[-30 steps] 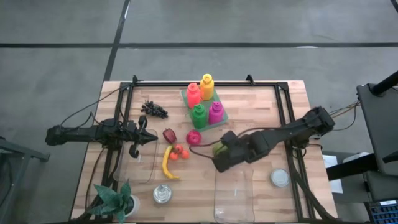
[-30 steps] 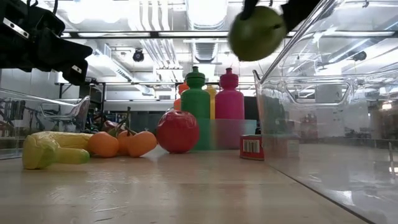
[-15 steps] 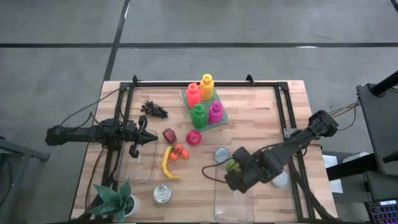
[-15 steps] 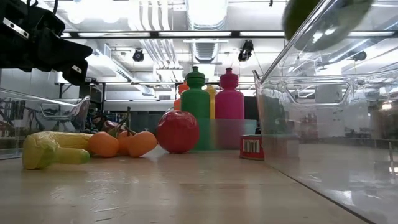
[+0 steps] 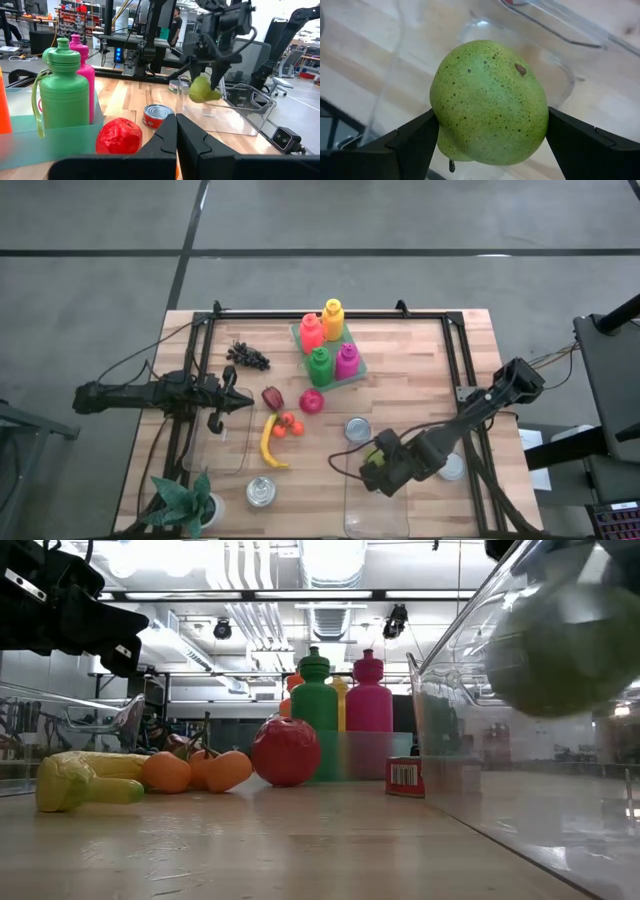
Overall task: Pick & Place Food Item
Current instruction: Put the green pear into the bottom transparent bin, then put the red apple into the bottom transparent bin
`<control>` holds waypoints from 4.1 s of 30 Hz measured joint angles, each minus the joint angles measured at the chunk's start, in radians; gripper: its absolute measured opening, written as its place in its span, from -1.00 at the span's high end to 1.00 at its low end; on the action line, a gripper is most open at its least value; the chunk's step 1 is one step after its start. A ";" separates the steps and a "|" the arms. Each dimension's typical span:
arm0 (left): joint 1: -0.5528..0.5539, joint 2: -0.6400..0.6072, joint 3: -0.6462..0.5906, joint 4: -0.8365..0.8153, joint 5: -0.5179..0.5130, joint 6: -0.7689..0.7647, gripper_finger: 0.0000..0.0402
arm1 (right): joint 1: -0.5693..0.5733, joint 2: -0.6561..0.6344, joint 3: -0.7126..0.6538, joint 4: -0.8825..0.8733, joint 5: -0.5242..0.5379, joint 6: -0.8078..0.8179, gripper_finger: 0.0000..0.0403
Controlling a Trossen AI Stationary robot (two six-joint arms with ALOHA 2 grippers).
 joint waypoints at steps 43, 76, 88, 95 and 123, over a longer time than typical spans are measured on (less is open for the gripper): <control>0.000 0.000 0.000 0.000 0.000 0.000 1.00 | 0.000 0.000 -0.086 0.060 0.032 0.046 -0.62; 0.000 0.000 0.000 0.000 0.000 0.000 1.00 | 0.000 -0.009 -0.086 0.086 0.026 0.052 -0.98; 0.000 0.005 0.000 0.001 0.000 0.000 1.00 | -0.008 -0.104 0.014 0.084 0.328 -0.168 -0.98; 0.000 0.006 0.000 0.000 0.000 0.000 1.00 | -0.037 -0.115 0.089 0.084 0.490 -0.393 -0.98; 0.000 0.006 0.000 0.000 0.000 0.000 1.00 | -0.160 -0.116 0.329 0.083 0.731 -1.120 -0.98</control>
